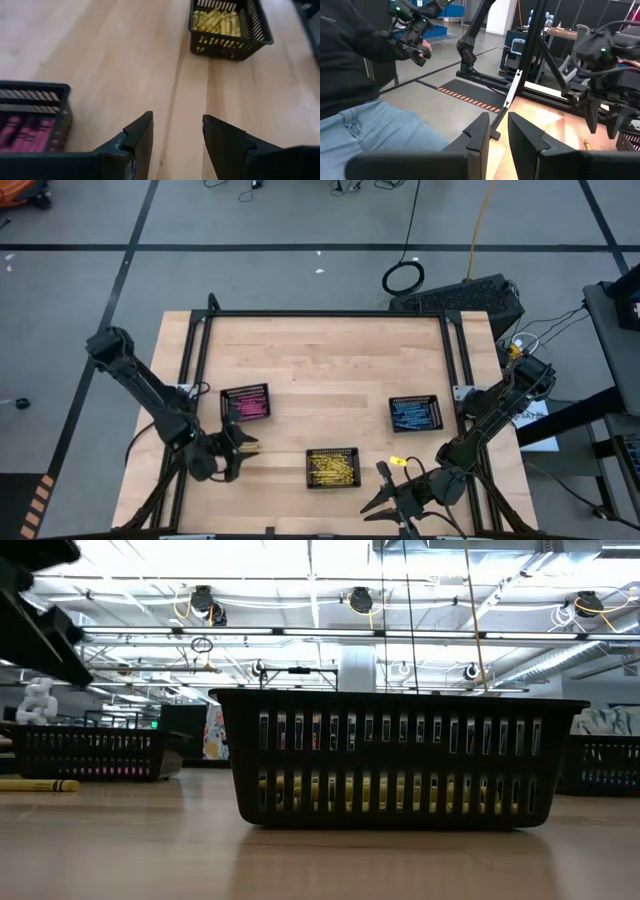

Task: Sort crayons
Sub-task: Put the yellow crayon into the bottom black bin

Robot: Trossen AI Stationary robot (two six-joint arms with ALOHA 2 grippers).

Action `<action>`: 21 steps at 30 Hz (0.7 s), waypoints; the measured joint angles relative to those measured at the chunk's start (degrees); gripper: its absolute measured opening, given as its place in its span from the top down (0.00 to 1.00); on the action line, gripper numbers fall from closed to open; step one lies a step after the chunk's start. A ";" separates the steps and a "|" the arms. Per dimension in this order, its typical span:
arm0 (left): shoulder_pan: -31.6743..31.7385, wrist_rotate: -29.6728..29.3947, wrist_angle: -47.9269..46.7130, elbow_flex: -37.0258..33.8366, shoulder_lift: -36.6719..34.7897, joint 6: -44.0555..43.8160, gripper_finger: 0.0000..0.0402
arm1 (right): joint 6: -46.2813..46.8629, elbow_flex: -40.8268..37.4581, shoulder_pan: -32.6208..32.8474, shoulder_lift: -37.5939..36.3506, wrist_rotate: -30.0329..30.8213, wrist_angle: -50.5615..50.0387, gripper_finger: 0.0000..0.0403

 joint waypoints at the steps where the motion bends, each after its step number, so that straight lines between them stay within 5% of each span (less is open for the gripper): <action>1: 0.66 1.23 2.48 -1.55 -0.81 0.61 0.57 | 0.00 0.00 0.00 0.00 0.00 -0.01 0.86; 21: 2.52 9.64 7.43 -10.54 -1.24 4.91 0.57 | 0.70 0.00 -1.14 -0.02 0.00 -0.03 0.86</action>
